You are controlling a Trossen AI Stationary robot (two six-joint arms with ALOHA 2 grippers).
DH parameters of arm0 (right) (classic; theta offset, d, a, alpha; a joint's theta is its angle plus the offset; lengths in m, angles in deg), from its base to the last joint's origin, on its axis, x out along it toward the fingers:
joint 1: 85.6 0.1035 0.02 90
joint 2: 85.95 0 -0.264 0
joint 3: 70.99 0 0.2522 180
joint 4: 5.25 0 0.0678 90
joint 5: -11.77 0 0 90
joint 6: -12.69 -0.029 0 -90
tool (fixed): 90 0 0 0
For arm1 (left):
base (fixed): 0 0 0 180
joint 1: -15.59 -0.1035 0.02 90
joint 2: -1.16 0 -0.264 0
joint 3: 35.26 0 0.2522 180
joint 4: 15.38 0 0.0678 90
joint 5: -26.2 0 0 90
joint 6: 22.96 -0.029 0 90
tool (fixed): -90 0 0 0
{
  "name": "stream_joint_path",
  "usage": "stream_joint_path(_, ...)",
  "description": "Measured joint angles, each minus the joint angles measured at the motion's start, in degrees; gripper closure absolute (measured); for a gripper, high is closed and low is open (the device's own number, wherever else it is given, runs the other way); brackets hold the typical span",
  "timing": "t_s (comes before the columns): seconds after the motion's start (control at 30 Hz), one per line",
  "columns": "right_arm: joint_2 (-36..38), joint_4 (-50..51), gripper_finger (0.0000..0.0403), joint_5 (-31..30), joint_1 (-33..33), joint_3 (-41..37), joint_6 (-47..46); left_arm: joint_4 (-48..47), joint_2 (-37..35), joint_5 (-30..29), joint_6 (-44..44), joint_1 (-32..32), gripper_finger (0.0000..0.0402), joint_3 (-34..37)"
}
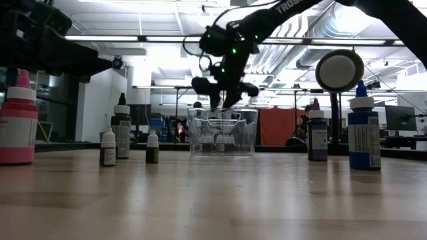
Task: Pick & Place food coloring
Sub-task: Put the small food coloring bottle into the transparent bin
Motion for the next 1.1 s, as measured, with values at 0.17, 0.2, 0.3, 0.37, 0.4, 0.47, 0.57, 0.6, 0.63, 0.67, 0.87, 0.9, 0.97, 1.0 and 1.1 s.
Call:
stream_joint_path(0.17,0.00,5.05,0.0253,0.81,0.85,6.43,5.40,0.00,0.01,0.00,0.02,0.00,0.0163,0.01)
stream_joint_path(0.2,0.00,6.19,0.0253,1.17,1.11,7.75,6.43,-0.01,0.02,0.00,0.02,0.00,0.0163,0.02)
stream_joint_path(0.3,0.00,8.73,0.0253,2.10,2.19,11.44,9.99,0.00,0.02,0.00,0.00,-0.01,0.0163,0.02)
stream_joint_path(0.37,0.00,10.05,0.0253,2.75,3.12,13.66,12.53,0.00,0.02,0.00,0.00,0.00,0.0163,0.02)
stream_joint_path(0.4,0.00,10.57,0.0253,3.17,3.63,14.69,13.72,0.00,0.00,0.00,0.01,-0.01,0.0163,0.01)
stream_joint_path(0.47,0.00,11.83,0.0253,4.30,4.73,16.57,16.12,-0.01,0.00,0.00,0.00,0.00,0.0163,0.01)
stream_joint_path(0.57,0.00,12.63,0.0253,7.02,6.48,18.64,20.07,0.01,0.02,0.00,0.00,-0.02,0.0163,0.00)
stream_joint_path(0.6,0.00,13.03,0.0253,8.16,7.10,19.26,21.30,-0.01,0.02,0.00,0.01,-0.02,0.0163,0.01)
stream_joint_path(0.63,0.00,13.28,0.0253,9.56,7.72,19.88,22.66,0.00,0.02,0.00,0.02,-0.01,0.0163,0.01)
stream_joint_path(0.67,0.00,13.26,0.0253,11.17,8.36,20.39,24.06,0.00,0.02,0.00,0.02,0.00,0.0163,0.02)
stream_joint_path(0.87,0.00,13.28,0.0253,19.13,12.30,22.54,30.81,0.01,0.02,0.00,0.02,-0.02,0.0163,0.02)
stream_joint_path(0.9,0.00,13.21,0.0253,19.92,12.90,22.79,31.66,-0.01,0.02,0.00,0.02,-0.02,0.0163,0.00)
stream_joint_path(0.97,0.00,13.24,0.0253,21.76,14.04,23.09,33.42,0.00,0.00,-0.01,0.00,0.00,0.0163,0.00)
stream_joint_path(1.0,0.00,13.10,0.0253,22.59,14.62,23.12,34.12,0.01,0.02,0.00,0.01,-0.02,0.0163,0.02)
stream_joint_path(1.1,0.00,12.94,0.0253,24.89,16.26,23.12,35.69,-0.01,0.02,0.00,0.02,-0.02,0.0163,0.00)
